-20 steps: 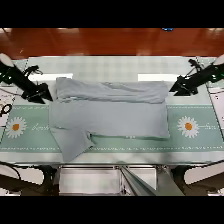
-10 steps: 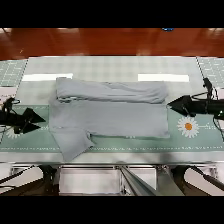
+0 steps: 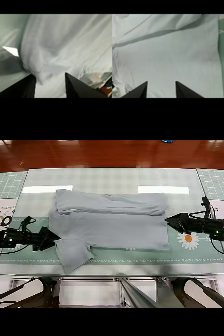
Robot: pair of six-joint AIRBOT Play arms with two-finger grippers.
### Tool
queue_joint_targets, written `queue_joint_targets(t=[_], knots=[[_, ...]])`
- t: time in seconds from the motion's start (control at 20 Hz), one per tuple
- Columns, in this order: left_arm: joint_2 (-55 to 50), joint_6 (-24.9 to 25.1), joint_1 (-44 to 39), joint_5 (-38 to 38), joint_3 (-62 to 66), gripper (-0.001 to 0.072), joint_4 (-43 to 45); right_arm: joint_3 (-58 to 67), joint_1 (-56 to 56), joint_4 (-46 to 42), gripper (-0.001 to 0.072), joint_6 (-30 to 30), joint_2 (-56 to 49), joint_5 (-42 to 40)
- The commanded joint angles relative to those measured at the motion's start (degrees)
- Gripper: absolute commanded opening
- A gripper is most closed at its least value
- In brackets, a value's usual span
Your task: Fold the shirts.
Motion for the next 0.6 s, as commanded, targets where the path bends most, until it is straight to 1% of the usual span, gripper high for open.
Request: queue_joint_targets(t=[0.0,0.1,0.15,0.2,0.3,0.35,0.4,0.45,0.55], knots=[[-1.66,4.55,-4.52,0.92,-0.33,0.0507,0.83,-0.11,-1.99,1.70,0.0410,-0.13,0.22,0.13],[-1.77,5.60,-4.57,-1.36,-0.17,0.0506,2.14,-0.09,-7.02,1.25,0.0410,-0.15,0.20,1.60],[-1.77,5.55,-4.57,-1.60,-0.17,0.0490,3.45,-0.09,-10.12,0.11,0.0410,-0.13,0.20,2.56],[-1.77,5.53,-4.57,-1.62,-0.17,0.0363,4.04,-0.11,-12.81,-2.03,0.0410,-0.09,0.20,3.39],[-1.77,5.55,-4.57,-1.57,-0.17,0.0118,4.00,-0.15,-16.94,-9.84,0.0409,2.84,0.20,3.98],[-1.75,5.57,-4.57,-1.55,-0.17,0.0022,4.00,-0.48,-17.90,-14.16,0.0410,5.35,0.20,3.26],[-1.75,5.57,-4.57,-1.55,-0.17,0.0020,3.98,-1.31,-18.05,-17.20,0.0410,7.80,0.20,2.58],[-1.68,5.55,-4.57,-1.60,-0.17,0.0019,4.00,-2.80,-18.03,-19.12,0.0409,9.03,0.20,2.32],[-1.44,5.05,-4.57,-1.64,-0.17,0.0020,3.96,-6.67,-18.03,-20.20,0.0409,11.23,0.20,1.36]])
